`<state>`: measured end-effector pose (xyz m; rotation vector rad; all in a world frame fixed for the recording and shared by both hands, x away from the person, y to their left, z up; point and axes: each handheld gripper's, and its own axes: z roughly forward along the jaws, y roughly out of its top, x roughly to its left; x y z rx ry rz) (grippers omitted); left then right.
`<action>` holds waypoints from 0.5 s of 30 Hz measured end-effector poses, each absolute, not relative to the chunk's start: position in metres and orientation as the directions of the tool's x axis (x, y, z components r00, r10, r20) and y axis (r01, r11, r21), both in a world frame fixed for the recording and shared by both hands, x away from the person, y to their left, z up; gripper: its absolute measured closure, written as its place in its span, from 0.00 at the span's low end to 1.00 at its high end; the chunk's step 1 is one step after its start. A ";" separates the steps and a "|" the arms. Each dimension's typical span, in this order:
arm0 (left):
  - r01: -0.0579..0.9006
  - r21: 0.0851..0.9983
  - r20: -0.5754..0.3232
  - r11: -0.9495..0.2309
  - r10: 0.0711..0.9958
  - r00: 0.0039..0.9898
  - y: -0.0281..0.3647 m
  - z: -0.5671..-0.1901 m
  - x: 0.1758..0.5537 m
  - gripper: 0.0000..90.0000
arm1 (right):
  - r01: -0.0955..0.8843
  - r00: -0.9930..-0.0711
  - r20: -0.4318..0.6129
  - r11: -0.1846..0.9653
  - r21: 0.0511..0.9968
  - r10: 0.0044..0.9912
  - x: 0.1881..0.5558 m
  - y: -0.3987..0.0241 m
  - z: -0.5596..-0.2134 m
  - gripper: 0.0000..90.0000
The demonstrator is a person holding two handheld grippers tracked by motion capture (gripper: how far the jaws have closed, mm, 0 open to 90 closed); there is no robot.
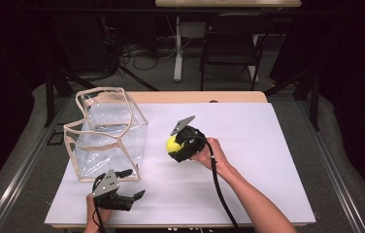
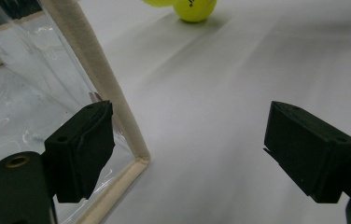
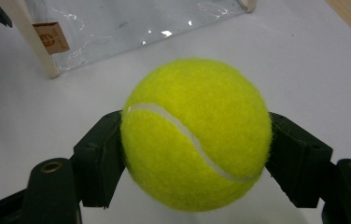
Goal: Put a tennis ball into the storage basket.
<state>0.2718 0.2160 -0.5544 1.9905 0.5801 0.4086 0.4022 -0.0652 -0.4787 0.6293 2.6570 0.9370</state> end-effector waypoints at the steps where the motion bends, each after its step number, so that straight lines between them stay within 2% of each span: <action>1: 0.225 0.888 0.041 -0.401 0.557 0.829 0.216 -0.554 0.272 0.18 | 0.313 -0.873 -0.094 0.699 0.642 0.478 0.403 -0.065 -0.478 0.30; 15: 0.227 0.887 0.041 -0.402 0.557 0.829 0.216 -0.554 0.272 0.18 | 0.311 -0.878 -0.097 0.713 0.628 0.469 0.410 -0.056 -0.474 0.30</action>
